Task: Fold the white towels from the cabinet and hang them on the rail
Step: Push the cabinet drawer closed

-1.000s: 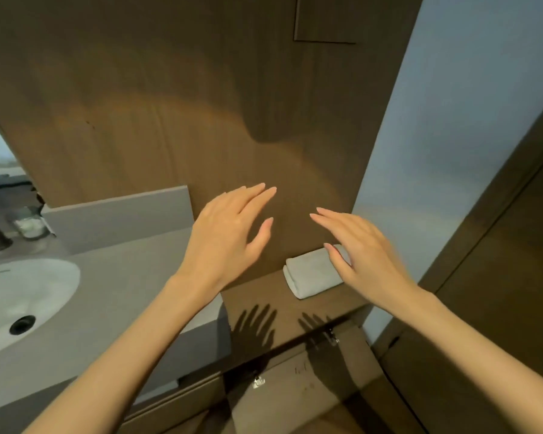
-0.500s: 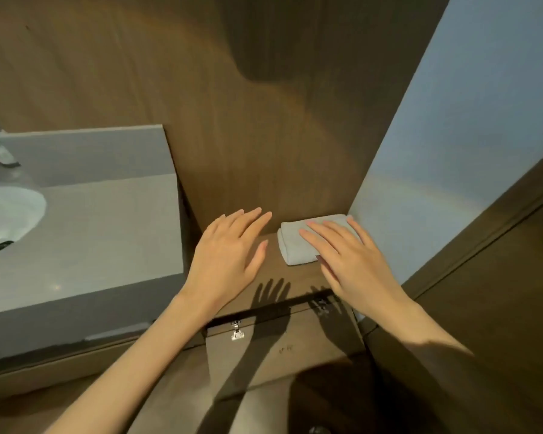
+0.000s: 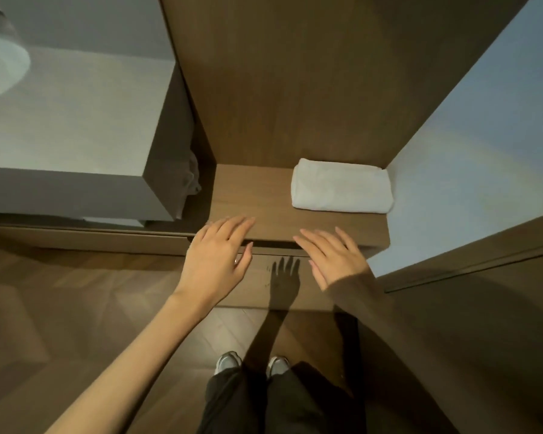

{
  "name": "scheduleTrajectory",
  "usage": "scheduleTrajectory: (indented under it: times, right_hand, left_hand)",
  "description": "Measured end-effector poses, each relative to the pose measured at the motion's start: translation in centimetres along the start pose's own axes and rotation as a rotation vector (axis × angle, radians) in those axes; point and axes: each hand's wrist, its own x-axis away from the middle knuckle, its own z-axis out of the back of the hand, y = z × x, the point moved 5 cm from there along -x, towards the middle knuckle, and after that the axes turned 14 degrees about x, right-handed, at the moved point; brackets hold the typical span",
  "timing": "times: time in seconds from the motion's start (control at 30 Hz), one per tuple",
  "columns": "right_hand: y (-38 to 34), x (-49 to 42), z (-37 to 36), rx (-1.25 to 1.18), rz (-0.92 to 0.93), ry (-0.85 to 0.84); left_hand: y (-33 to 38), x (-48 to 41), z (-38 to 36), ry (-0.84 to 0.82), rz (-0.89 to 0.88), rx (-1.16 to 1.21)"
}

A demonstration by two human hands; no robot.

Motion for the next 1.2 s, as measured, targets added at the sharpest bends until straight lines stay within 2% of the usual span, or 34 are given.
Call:
scheduleTrajectory:
  times: [0.23, 0.6, 0.8, 1.1, 1.2]
  right_hand:
    - [-2.9, 1.1, -13.2, -0.182, -0.03, 0.032]
    - [-9.7, 4.1, -45.7, -0.15, -0.039, -0.292]
    - [-13.1, 5.0, -60.7, -0.139, 0.016, -0.464]
    - [-16.8, 7.4, -73.0, -0.096, 0.088, -0.645]
    - [-17.5, 8.0, -74.8, -0.04, 0.075, -0.699]
  left_hand:
    - [-7.9, 2.4, -12.8, -0.07, 0.079, 0.025]
    - [-26.8, 5.7, -41.2, -0.245, 0.205, 0.044]
    - [-34.9, 7.2, -54.8, -0.427, 0.229, -0.043]
    - [-40.3, 11.2, -66.0, -0.674, 0.275, -0.146]
    - [-41.1, 12.1, -67.4, -0.683, 0.277, -0.184]
